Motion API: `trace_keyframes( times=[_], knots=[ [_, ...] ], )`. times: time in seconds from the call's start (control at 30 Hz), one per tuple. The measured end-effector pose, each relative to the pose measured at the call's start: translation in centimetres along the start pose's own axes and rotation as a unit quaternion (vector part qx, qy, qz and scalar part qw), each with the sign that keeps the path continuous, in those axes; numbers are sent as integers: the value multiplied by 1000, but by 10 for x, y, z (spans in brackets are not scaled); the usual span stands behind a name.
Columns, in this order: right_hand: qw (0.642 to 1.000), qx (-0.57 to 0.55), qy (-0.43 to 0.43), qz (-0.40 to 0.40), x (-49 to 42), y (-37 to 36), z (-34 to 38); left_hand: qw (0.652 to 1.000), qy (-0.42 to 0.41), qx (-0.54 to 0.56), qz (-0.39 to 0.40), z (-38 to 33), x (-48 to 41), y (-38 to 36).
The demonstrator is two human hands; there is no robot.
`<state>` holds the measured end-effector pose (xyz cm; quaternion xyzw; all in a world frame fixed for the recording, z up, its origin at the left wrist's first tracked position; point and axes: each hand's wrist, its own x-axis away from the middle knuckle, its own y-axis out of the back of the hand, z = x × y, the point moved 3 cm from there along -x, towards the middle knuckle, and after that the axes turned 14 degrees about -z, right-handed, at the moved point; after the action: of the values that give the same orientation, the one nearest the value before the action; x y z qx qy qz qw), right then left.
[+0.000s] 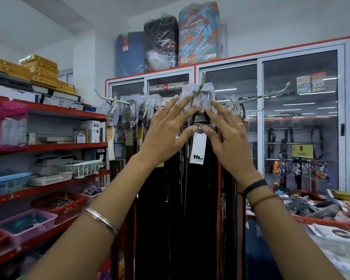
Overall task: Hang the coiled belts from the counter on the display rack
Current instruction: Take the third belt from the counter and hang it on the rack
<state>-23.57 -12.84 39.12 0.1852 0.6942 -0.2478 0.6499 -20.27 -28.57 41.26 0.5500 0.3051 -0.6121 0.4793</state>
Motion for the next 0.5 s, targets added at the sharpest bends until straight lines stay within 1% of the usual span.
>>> trace_keyframes(
  times=[0.07, 0.13, 0.2, 0.27, 0.37, 0.43, 0.5],
  knots=[
    [999, 3, -9, -38, 6, 4, 14, 999, 3, 29, -27, 4, 15, 11],
    [997, -6, 5, -75, 17, 4, 38, 995, 16, 60, -72, 12, 35, 28],
    [996, -22, 29, -81, 32, -3, 65, 988, 28, 84, -125, 26, 56, 47],
    [996, -29, 59, -61, 46, -20, 92, 981, 43, 86, -169, 47, 73, 65],
    [995, -22, 94, -9, 66, -58, 126, 973, 88, 82, -198, 88, 84, 84],
    [995, -15, 98, 31, 77, -85, 143, 972, 115, 81, -188, 113, 85, 89],
    [993, 15, 99, 69, 86, -107, 153, 978, 121, 74, -156, 135, 85, 87]
  ],
)
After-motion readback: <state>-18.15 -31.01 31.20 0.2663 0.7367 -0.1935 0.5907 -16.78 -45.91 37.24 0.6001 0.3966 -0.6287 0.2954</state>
